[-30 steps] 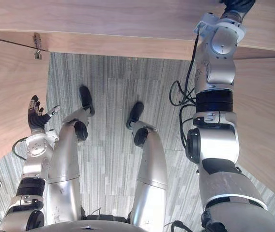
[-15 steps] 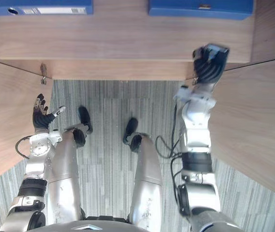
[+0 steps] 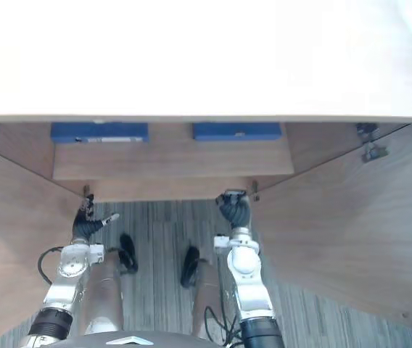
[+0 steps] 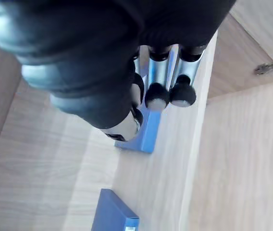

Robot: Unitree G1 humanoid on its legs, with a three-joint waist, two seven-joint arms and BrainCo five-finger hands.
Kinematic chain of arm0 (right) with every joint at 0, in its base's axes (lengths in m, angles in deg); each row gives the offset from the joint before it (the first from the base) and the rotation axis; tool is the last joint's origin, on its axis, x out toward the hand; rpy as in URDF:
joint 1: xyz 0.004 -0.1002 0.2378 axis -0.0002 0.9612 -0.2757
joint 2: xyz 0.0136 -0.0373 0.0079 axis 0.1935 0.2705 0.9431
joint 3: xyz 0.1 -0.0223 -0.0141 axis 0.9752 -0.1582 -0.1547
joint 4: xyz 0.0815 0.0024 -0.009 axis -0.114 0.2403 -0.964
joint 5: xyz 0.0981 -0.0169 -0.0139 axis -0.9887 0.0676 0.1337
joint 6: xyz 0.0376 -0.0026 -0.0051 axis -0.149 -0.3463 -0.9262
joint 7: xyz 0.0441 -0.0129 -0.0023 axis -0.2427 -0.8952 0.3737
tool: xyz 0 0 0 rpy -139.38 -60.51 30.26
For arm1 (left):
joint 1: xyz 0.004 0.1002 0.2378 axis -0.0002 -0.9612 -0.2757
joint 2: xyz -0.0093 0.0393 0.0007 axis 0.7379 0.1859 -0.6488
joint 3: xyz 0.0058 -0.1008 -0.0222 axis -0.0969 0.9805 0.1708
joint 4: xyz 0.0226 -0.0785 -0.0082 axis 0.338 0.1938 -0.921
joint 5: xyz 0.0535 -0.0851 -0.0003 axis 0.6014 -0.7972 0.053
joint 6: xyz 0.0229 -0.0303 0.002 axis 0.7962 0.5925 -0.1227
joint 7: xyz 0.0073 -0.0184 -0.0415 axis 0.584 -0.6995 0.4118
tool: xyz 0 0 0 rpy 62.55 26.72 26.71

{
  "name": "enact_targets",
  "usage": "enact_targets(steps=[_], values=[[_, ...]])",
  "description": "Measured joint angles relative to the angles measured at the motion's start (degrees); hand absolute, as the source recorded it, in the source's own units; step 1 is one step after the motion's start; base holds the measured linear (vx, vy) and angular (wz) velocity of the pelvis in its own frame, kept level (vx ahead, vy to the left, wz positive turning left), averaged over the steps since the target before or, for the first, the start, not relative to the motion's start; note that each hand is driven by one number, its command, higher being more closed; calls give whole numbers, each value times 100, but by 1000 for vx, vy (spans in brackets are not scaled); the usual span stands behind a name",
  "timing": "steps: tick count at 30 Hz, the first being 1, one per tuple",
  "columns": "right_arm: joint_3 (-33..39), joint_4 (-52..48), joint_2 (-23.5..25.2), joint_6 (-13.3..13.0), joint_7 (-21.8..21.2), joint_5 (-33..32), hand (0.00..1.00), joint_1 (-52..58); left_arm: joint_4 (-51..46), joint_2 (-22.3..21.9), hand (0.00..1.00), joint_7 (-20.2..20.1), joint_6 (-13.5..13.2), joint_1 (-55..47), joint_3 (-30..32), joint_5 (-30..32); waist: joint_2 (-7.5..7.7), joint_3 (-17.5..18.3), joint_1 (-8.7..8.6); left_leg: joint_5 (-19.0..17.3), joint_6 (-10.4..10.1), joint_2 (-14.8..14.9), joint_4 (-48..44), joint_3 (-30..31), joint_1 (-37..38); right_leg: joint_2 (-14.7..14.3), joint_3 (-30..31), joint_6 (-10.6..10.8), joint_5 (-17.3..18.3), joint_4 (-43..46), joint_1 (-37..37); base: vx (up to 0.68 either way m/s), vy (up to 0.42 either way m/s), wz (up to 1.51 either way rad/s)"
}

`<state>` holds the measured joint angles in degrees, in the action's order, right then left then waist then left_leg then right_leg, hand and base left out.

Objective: Walk over to the cabinet, pick up the folder, carry it to the office cabinet, place the folder inside the office cabinet, then close the office cabinet door

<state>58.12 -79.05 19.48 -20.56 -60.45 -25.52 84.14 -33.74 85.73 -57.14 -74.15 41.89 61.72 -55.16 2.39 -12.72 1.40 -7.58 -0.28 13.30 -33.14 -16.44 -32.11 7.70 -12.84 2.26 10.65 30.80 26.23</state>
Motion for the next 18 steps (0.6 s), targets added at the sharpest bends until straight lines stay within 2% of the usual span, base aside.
enact_targets(steps=[3,5,8,11,16,18], values=[[32,961,86,30,-106,323,0,76,420,-2,0,-27,-3,-73,-168,35,14,163,-35,75,-33,-157,503,-104,570,-7,53,64,-159,-555,-537,129,29,-4],[140,2100,139,91,-111,482,0,-24,1047,-4,0,-46,-2,-55,-204,89,13,405,-153,289,-61,-355,1096,-113,910,-15,45,121,-370,-1141,-858,129,13,8],[456,3441,137,177,-110,509,0,-279,1619,7,0,-68,1,-25,-198,202,-3,432,-194,689,-39,-599,1932,-207,1459,-59,87,207,-777,-1961,-1365,149,9,-6],[798,4212,131,296,-102,452,0,-355,1988,81,0,-69,12,14,-182,203,-19,442,-214,1041,-42,-800,2654,-259,1920,-89,127,218,-1096,-2568,-1762,103,15,-11],[1151,4784,108,427,-95,258,0,-383,2385,124,0,-60,55,30,16,201,-79,606,-246,1474,-69,-1003,3647,-259,2642,-107,127,211,-1180,-2884,-2152,28,8,-1],[1225,4862,108,486,-92,215,0,-389,2554,119,0,-61,59,34,16,202,-97,659,-266,1535,-64,-1042,3779,-245,2769,-100,137,199,-1169,-2944,-2242,-6,49,-2]])
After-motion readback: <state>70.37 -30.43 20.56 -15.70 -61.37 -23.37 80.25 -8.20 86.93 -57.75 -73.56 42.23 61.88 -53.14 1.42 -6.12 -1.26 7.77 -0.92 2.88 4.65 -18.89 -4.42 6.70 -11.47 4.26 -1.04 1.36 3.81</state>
